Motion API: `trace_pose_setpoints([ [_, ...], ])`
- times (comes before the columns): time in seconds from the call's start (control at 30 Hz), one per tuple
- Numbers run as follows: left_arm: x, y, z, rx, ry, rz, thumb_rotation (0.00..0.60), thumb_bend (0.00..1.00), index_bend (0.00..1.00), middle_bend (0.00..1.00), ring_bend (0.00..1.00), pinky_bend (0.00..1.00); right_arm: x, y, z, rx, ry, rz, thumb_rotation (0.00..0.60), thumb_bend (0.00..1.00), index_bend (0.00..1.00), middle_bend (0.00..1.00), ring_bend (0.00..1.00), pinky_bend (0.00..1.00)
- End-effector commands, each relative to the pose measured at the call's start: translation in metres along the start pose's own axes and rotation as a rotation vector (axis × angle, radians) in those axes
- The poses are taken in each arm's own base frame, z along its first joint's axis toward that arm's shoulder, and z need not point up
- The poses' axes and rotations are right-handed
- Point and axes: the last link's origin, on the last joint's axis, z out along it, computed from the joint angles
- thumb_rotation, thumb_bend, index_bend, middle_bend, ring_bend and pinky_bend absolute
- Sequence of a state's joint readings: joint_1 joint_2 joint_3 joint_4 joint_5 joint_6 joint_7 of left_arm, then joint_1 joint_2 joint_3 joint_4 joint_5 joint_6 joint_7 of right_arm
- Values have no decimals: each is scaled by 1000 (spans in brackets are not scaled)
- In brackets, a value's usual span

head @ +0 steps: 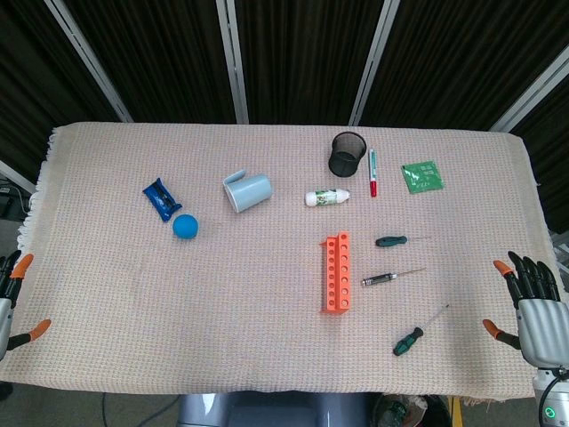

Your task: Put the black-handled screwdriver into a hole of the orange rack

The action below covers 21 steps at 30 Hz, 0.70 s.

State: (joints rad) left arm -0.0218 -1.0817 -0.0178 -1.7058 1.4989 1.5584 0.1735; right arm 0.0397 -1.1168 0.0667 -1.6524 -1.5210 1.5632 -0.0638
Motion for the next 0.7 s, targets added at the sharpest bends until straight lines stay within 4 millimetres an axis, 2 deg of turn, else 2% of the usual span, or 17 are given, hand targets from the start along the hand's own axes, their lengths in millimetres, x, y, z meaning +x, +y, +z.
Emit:
trace_pose_setpoints([
  [0.03,-1,0,0,-1,-5,-3,600,0,2,0,0,0,0,0,0,1,0,0,600,0,134,41,0,0],
  [0.7,6,2,-2,-22,16,-2,600,0,18,0,0,0,-3,4,-1,9,-18,15,600,0,142,49,0,0],
])
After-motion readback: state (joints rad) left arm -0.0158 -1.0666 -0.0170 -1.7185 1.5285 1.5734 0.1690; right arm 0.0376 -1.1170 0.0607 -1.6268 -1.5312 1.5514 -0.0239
